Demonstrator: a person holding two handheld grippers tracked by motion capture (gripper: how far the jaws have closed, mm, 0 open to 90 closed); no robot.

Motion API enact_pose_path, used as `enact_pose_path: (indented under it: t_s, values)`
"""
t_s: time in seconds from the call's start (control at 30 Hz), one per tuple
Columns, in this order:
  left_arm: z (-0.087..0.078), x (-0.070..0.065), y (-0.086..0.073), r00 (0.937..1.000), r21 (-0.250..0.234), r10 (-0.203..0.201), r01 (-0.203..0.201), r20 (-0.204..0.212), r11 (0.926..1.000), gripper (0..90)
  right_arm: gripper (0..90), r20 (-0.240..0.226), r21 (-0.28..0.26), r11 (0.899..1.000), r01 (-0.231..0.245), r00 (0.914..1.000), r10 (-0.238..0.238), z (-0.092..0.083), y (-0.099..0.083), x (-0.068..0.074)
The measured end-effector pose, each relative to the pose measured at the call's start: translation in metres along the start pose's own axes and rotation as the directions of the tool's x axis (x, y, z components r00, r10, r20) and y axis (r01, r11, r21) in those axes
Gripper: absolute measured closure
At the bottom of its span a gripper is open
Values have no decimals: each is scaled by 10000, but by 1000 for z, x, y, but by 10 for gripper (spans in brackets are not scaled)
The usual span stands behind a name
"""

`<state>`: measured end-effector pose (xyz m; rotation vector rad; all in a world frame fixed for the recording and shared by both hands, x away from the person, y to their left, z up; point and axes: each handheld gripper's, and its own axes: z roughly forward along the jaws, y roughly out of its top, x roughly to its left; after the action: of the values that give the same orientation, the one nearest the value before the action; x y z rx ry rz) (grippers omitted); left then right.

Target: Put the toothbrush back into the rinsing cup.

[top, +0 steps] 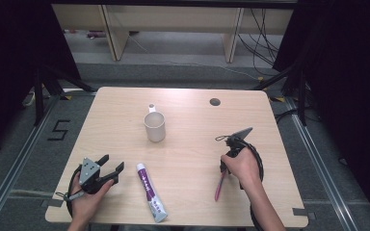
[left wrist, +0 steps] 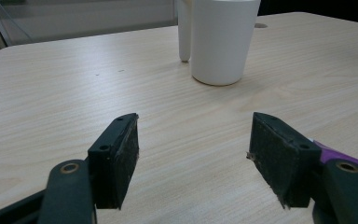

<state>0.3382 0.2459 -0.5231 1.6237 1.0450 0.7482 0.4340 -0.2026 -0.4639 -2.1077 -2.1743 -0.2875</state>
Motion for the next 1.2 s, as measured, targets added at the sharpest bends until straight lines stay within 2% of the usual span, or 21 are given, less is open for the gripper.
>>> enact_pose_path:
  t_s: [0.03,0.13,0.2,0.27,0.33,0.43,0.5,0.53,0.6,0.63,0.67,0.7,0.73,0.77,0.87,0.97,1.0,1.03,1.13,1.17,1.2]
  values:
    - [0,0,0,10000,-13,-9,9,2,10000,326,680,11,11,9998,-196,9998,196,1,1,2]
    - [0,0,0,10000,-16,-15,15,3,10000,326,684,263,-139,9998,-131,9996,134,4,0,2]
    - [0,0,0,10000,0,-4,4,8,10000,326,683,206,62,9970,-765,9969,764,3,0,9]
    - [0,0,0,10000,2,22,-22,17,10000,326,682,559,-140,9993,-359,9978,366,5,1,7]
    - [0,0,0,10000,-18,20,-20,13,10000,326,681,494,70,9969,-787,9957,783,5,1,12]
    - [0,0,0,10000,-15,-5,5,32,10000,326,680,889,-64,9991,-419,9951,423,8,1,12]
    - [0,0,0,10000,-20,-11,12,49,10000,326,680,1044,397,9992,-34,9945,-7,7,1,10]
    - [0,0,0,10000,-15,-23,23,32,10000,326,680,982,501,9958,-760,9926,709,6,1,17]
    - [0,0,0,10000,-33,-7,7,70,10000,325,682,1175,416,9986,-320,9927,270,9,2,15]
    - [0,0,0,10000,-39,-14,14,43,10000,325,684,1215,391,9941,-1012,9880,958,10,2,22]
    - [1,0,0,10000,-106,-28,29,90,9999,325,684,1218,542,9958,-739,9903,669,10,2,20]
    - [0,0,0,10000,-70,-25,26,56,10000,326,687,1335,571,9898,-1304,9835,1218,11,3,25]
    - [0,0,0,10000,-30,-34,34,49,10000,325,689,1479,561,9905,-1256,9821,1162,12,3,25]
    - [0,0,0,10000,-12,-29,30,50,10000,325,692,1499,530,9957,-766,9864,680,12,3,22]
    - [0,0,0,10000,-1,2,-2,54,10000,325,713,1661,539,9970,-550,9851,454,12,3,22]
    - [0,0,0,10000,18,31,-31,64,10000,326,750,1308,910,9951,-391,9910,269,10,5,20]
    - [0,0,0,10000,18,31,-31,64,10000,325,767,1467,908,9950,-416,9888,280,11,5,20]
    - [1,0,0,9999,-41,29,-29,104,10000,325,781,1413,441,9986,-303,9897,238,15,3,19]
    - [1,0,0,9999,-14,44,-44,94,10000,325,800,1704,674,9975,-221,9853,104,12,4,20]
    - [1,0,0,9999,-1,70,-69,115,10000,325,801,1284,657,9978,-46,9917,-38,13,4,18]
    - [1,0,0,9999,-1,70,-69,115,10000,325,801,1284,657,9978,-46,9917,-38,13,4,18]
